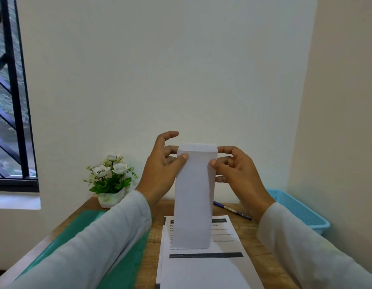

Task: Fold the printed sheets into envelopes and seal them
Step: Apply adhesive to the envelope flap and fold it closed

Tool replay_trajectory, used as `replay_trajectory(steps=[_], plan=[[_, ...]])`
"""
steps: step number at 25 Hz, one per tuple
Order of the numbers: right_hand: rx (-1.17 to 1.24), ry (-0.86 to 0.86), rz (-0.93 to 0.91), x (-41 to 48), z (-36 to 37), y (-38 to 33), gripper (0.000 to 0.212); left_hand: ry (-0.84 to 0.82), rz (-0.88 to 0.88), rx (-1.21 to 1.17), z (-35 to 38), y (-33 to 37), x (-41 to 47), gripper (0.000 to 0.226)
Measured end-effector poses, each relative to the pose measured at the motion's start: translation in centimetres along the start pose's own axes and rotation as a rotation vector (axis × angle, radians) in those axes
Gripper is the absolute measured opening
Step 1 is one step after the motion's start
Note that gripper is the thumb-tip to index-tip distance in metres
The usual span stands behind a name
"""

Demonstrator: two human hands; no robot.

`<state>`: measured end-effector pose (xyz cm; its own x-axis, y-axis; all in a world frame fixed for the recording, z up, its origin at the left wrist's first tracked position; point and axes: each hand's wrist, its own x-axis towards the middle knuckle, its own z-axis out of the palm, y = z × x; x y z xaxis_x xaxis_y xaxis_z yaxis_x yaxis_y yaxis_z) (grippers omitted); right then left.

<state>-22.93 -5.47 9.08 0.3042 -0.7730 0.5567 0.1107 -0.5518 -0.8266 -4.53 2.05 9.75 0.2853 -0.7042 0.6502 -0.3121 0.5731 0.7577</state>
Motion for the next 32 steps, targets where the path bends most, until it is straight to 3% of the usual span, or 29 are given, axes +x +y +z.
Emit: replay_trajectory(steps=[3,6,11,15,18,21,24,28,32], plan=[[-0.094,0.030,-0.140,0.1,0.2,-0.6,0.041,0.031,0.114,0.113,-0.3,0.3,-0.1,0.033],[-0.194,-0.029,-0.227,0.4,0.5,-0.9,0.033,-0.004,0.163,0.206,-0.5,0.2,-0.4,0.019],[-0.164,-0.093,-0.160,0.4,1.3,-0.7,0.019,-0.023,0.136,0.224,-0.6,0.3,-0.9,0.014],[-0.016,-0.096,-0.080,0.1,1.2,-0.4,0.022,-0.055,0.129,0.211,-0.8,0.4,-0.7,0.016],[0.042,-0.176,0.034,-0.4,0.9,0.3,0.032,-0.002,0.048,0.061,-0.4,0.8,-0.8,0.017],[-0.022,-0.290,0.127,-1.2,0.4,1.0,0.027,0.083,-0.052,-0.055,-0.3,0.9,-0.9,0.021],[-0.028,-0.261,0.155,-1.3,-0.7,1.3,0.021,0.081,-0.189,-0.045,-1.1,-0.2,-1.4,0.024],[-0.281,-0.290,0.157,-1.1,-2.3,3.0,0.021,-0.049,-0.426,0.115,-2.6,-3.3,-3.3,0.023],[-0.520,-0.366,0.199,-1.9,-2.2,7.6,0.021,-0.277,-0.478,0.534,-3.3,-6.7,-6.0,0.027]])
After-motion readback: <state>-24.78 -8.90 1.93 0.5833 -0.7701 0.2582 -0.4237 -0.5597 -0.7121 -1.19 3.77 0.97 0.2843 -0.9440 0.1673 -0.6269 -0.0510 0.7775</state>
